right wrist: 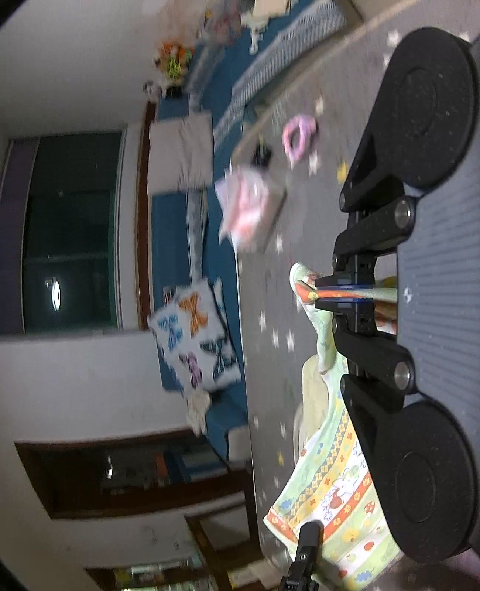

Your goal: Fold clothes

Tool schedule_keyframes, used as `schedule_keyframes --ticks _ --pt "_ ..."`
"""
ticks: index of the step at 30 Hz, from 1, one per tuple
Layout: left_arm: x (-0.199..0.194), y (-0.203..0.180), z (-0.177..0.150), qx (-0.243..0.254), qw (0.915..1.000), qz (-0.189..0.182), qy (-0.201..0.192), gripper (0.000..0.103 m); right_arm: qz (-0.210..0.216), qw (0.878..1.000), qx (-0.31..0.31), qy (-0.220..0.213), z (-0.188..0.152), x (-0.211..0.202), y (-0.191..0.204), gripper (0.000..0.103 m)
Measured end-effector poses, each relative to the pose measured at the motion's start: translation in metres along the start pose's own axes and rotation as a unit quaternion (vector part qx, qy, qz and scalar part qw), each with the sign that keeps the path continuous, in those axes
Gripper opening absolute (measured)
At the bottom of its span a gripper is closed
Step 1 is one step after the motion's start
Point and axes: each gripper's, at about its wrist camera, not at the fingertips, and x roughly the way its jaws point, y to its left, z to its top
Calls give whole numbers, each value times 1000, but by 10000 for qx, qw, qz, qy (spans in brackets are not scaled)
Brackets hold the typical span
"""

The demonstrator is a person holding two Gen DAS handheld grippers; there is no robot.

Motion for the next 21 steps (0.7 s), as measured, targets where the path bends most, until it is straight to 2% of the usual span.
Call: schedule_keyframes --ticks 9,14,15,17,21 --pt "69 -61 -2 606 9974 -130 378 10 -732 9972 162 71 -7 10 -65 3" --pt "99 -59 -16 814 9938 282 701 16 -1033 9923 420 541 -30 39 -90 6" --pt "100 -56 -17 839 9932 369 716 18 -1059 9916 450 595 -34 42 -94 7" --pt "101 -52 -19 874 9922 526 723 30 -1000 9917 491 646 -37 43 -96 8" --pt "97 -56 -14 999 9914 621 576 33 -576 9946 517 695 -35 44 -87 8"
